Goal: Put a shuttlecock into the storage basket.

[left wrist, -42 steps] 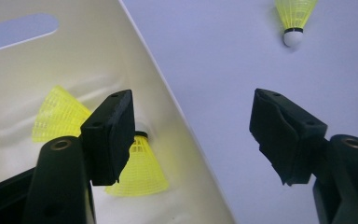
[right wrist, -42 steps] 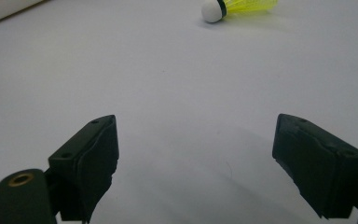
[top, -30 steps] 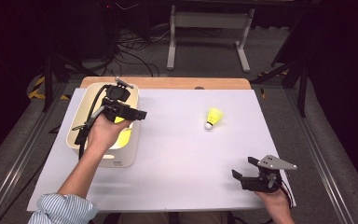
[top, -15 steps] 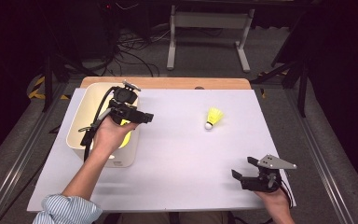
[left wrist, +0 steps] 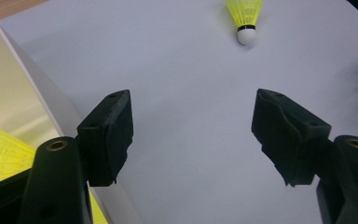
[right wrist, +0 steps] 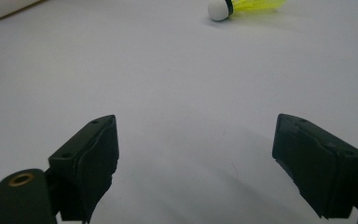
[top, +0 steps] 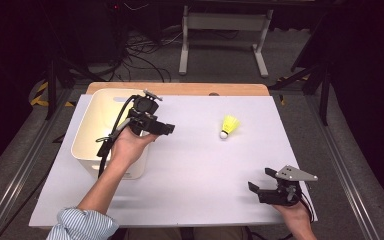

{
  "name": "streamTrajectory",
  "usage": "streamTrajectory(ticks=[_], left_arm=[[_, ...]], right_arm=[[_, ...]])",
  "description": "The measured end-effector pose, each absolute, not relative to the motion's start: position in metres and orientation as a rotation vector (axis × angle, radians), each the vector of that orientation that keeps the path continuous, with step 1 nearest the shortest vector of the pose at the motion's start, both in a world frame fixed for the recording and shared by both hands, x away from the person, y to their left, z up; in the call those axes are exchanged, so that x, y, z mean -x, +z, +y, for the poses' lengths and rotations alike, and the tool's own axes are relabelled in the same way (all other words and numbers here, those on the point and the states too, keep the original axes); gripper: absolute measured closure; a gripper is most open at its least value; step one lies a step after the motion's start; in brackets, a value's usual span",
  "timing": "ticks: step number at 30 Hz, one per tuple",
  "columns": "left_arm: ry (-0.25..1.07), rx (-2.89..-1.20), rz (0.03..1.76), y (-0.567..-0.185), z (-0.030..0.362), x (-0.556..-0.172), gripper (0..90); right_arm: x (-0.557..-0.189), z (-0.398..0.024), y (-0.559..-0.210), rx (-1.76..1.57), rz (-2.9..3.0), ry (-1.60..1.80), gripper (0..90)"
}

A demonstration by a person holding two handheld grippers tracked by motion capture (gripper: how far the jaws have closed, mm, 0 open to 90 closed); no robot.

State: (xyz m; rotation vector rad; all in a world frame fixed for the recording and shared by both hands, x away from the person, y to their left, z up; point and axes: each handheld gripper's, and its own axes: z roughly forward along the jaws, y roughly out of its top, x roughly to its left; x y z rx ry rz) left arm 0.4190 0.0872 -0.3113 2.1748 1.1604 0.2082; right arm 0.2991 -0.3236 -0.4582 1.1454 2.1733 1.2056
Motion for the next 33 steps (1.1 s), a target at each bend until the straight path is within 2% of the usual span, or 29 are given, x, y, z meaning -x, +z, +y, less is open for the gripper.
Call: streamTrajectory(ticks=[33], left_arm=[[0.189,-2.222,1.123,-0.328,0.063,-0.425,28.1]], right_arm=[[-0.323,-0.313,-0.441,-1.162,2.168,1.251,14.1]])
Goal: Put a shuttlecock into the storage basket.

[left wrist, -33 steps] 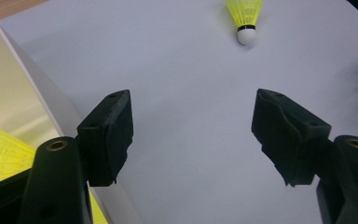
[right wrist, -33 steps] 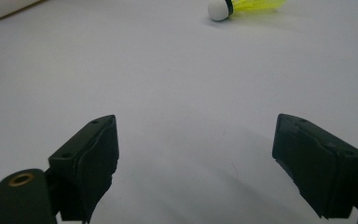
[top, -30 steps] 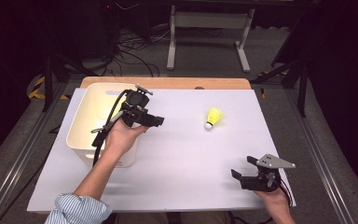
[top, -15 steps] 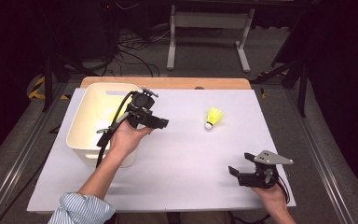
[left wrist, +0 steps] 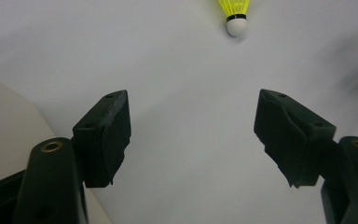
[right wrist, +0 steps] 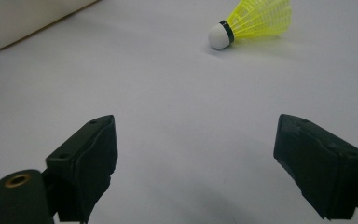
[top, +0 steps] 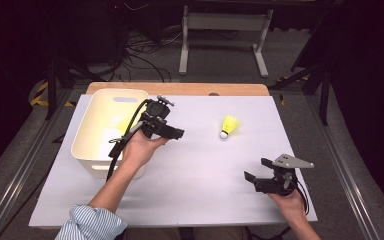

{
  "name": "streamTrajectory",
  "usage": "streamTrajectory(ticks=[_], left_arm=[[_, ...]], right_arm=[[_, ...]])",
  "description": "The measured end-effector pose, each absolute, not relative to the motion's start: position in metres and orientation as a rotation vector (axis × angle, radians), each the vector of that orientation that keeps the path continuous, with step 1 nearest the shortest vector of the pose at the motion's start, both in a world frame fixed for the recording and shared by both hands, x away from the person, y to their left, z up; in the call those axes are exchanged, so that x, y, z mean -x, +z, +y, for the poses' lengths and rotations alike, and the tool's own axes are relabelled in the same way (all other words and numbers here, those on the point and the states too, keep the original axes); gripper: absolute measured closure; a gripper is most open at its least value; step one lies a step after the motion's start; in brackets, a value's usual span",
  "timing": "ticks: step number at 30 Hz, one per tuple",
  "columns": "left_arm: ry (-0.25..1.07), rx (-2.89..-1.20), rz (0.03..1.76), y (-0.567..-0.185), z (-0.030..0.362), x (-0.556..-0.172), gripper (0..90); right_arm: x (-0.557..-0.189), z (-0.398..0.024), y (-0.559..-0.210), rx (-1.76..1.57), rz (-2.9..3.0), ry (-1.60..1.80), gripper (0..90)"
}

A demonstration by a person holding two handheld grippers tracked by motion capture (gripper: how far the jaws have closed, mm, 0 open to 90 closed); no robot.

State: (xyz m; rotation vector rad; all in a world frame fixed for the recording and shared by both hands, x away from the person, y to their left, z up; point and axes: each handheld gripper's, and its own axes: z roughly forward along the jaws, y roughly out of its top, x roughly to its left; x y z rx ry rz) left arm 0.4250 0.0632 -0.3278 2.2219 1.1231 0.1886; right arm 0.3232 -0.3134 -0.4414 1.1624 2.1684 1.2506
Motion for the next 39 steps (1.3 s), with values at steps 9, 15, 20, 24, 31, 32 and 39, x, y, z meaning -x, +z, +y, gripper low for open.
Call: streamTrajectory(ticks=[9,15,20,24,31,32,39], left_arm=[[0.19,-2.236,1.117,-0.332,0.058,-0.426,27.1],[0.182,-2.235,1.122,-0.334,0.058,-0.426,27.1],[0.177,-2.234,1.12,-0.335,0.056,-0.427,27.1],[0.176,-2.236,1.123,-0.337,0.055,-0.428,27.0],[0.171,-2.238,1.124,-0.339,0.054,-0.428,27.0],[0.173,-2.238,1.124,-0.339,0.053,-0.428,26.9],[0.173,-2.246,1.122,-0.342,0.05,-0.428,26.7]], right_arm=[[-0.338,-0.309,-0.43,-1.207,2.183,1.212,14.2],[-0.35,-0.303,-0.428,-1.198,2.233,1.179,16.8],[-0.357,-0.3,-0.427,-1.206,2.256,1.165,20.1],[-0.365,-0.297,-0.424,-1.221,2.266,1.148,21.8],[-0.38,-0.294,-0.416,-1.241,2.275,1.105,22.1],[-0.382,-0.294,-0.414,-1.241,2.276,1.1,22.6],[-0.4,-0.288,-0.404,-1.231,2.292,1.044,25.2]])
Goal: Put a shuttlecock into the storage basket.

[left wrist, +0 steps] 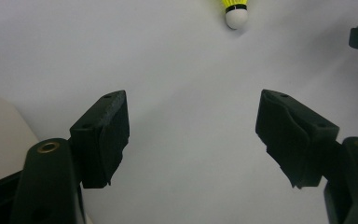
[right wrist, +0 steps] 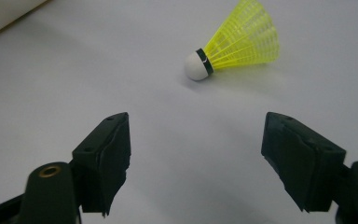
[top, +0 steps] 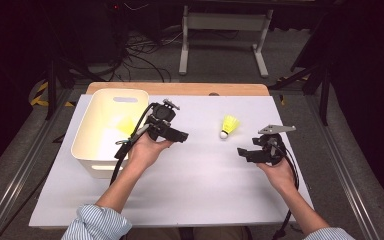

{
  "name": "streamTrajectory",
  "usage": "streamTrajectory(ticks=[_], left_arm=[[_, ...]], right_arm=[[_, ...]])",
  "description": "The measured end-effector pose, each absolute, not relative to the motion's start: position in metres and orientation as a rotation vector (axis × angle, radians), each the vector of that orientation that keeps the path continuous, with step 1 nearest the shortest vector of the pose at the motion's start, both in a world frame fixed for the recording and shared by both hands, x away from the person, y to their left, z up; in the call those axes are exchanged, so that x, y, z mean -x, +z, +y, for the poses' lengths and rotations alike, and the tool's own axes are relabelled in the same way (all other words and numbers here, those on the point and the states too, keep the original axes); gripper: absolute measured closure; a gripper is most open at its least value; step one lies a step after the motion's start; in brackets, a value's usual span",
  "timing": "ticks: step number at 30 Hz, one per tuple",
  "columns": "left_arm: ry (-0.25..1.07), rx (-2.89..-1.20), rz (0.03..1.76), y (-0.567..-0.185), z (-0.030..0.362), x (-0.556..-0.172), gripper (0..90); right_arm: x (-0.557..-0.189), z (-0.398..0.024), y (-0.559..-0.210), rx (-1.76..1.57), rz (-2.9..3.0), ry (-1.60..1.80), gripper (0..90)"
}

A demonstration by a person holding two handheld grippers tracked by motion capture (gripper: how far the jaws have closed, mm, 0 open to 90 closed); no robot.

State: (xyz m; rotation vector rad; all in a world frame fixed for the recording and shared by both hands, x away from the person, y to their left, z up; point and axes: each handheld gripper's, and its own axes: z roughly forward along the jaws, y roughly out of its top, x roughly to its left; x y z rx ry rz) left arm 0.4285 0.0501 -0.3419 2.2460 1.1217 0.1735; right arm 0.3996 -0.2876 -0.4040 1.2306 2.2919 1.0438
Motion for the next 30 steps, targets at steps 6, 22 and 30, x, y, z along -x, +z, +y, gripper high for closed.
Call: streamTrajectory(ticks=[6,22,30], left_arm=[[0.189,-2.263,1.115,-0.343,0.049,-0.428,26.8],[0.181,-2.269,1.115,-0.345,0.049,-0.429,26.8],[0.173,-2.271,1.113,-0.345,0.049,-0.429,26.8]], right_arm=[[-0.413,-0.283,-0.397,-1.233,2.306,1.005,26.3],[-0.436,-0.268,-0.385,-1.245,2.318,0.978,28.0],[-0.457,-0.262,-0.376,-1.258,2.321,0.938,29.3]])
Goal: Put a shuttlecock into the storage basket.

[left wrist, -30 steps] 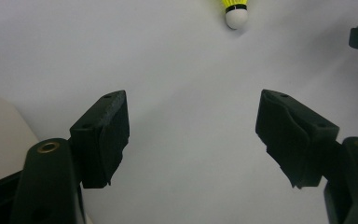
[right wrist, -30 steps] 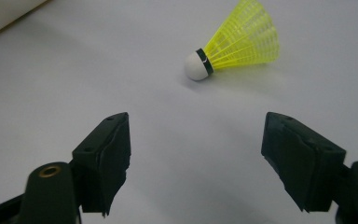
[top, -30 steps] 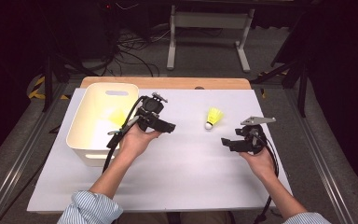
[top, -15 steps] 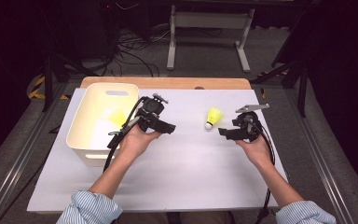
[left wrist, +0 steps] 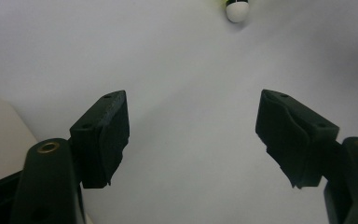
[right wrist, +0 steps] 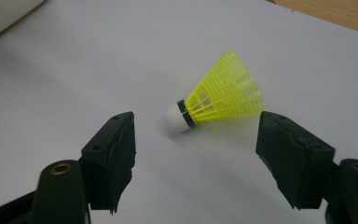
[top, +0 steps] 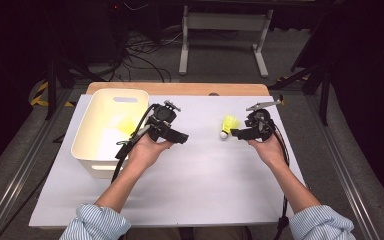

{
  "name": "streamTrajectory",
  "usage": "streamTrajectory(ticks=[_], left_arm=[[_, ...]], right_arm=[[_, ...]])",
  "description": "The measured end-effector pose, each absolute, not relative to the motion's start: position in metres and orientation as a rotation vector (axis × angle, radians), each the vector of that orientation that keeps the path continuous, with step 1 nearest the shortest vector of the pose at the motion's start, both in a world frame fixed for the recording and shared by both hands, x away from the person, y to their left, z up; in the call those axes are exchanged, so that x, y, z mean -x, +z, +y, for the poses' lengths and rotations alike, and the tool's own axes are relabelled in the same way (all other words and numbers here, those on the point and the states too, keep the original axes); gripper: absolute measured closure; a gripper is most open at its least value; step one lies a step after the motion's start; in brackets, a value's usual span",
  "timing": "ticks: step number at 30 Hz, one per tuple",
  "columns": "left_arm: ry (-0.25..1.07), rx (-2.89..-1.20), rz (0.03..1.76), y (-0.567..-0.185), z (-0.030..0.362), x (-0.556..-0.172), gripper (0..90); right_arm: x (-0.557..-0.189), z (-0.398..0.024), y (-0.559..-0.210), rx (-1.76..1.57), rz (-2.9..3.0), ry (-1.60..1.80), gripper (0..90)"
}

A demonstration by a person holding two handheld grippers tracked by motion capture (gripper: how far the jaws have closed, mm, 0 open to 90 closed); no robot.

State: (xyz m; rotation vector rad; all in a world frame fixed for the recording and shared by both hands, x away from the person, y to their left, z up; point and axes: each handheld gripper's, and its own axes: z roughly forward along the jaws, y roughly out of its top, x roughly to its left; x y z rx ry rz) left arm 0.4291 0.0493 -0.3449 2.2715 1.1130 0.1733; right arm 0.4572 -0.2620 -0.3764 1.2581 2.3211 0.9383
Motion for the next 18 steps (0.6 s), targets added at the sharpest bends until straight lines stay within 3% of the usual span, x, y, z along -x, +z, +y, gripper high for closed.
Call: streamTrajectory(ticks=[18], left_arm=[[0.167,-2.283,1.099,-0.345,0.049,-0.429,26.9]], right_arm=[[-0.499,-0.254,-0.376,-1.347,2.321,0.891,30.6]])
